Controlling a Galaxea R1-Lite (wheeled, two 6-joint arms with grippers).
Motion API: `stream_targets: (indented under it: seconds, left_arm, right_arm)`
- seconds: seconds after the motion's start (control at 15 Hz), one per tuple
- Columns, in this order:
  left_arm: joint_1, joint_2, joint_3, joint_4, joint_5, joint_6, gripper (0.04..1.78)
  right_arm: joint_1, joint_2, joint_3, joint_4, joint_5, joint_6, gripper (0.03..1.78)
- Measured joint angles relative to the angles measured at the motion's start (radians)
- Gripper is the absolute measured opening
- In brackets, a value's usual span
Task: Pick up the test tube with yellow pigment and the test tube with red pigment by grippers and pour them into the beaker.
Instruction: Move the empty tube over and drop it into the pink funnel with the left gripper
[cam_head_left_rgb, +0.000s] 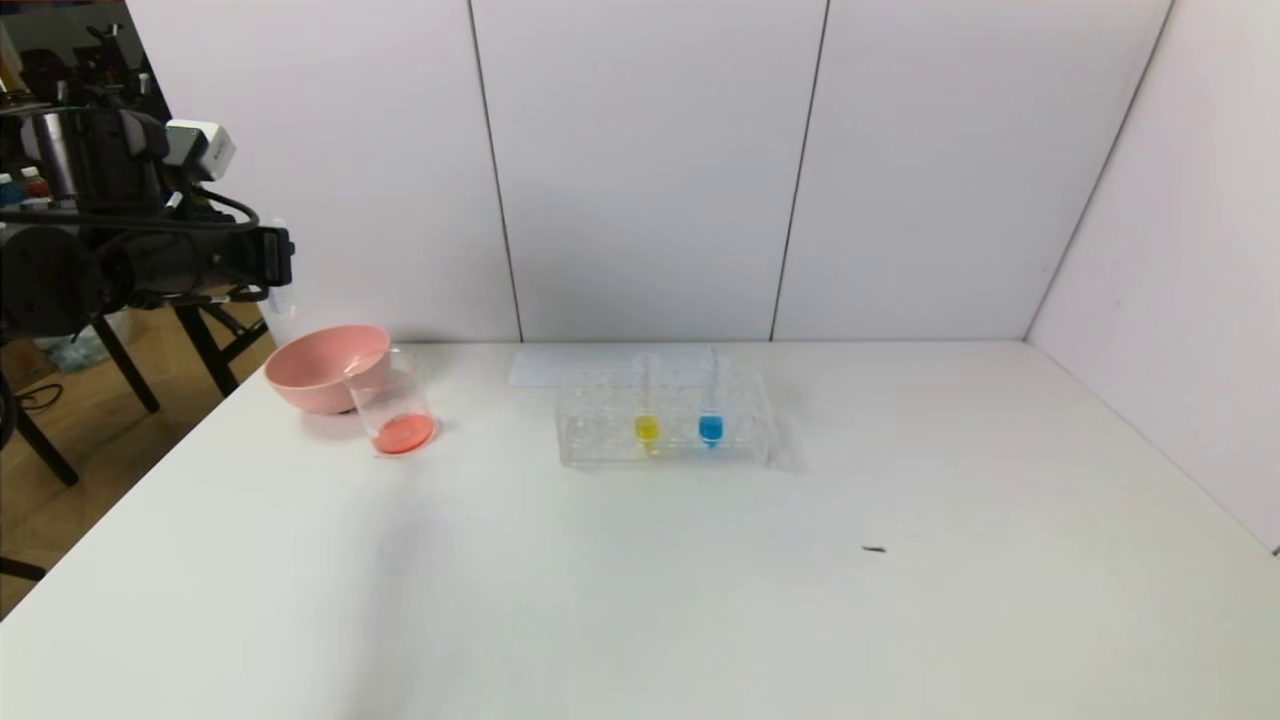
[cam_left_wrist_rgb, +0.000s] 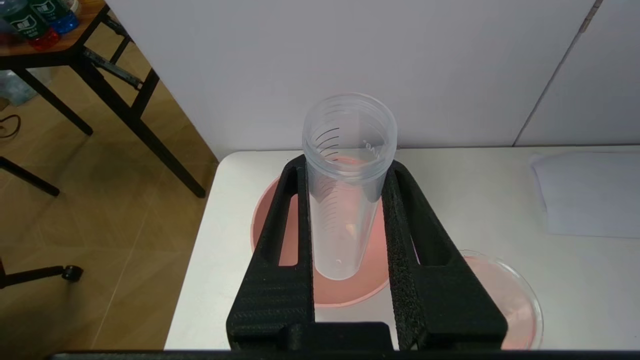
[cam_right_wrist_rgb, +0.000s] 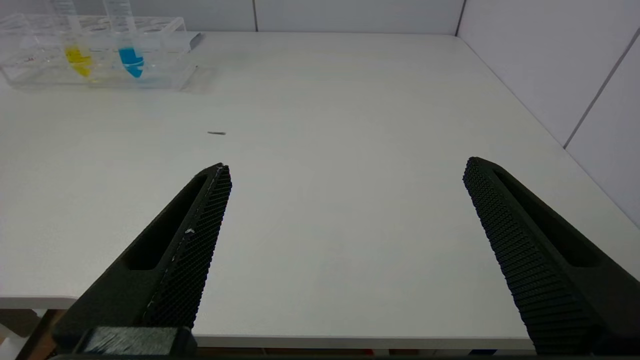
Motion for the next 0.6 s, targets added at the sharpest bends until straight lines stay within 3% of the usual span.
stream_targets:
  seconds: [0.6]
  left_arm:
    - [0.045,0.105,0.003,-0.096,-0.053,-0.006,0.44]
  right_arm:
    - [0.000,0.000,0.000,0.000,0.000,0.000,1.70]
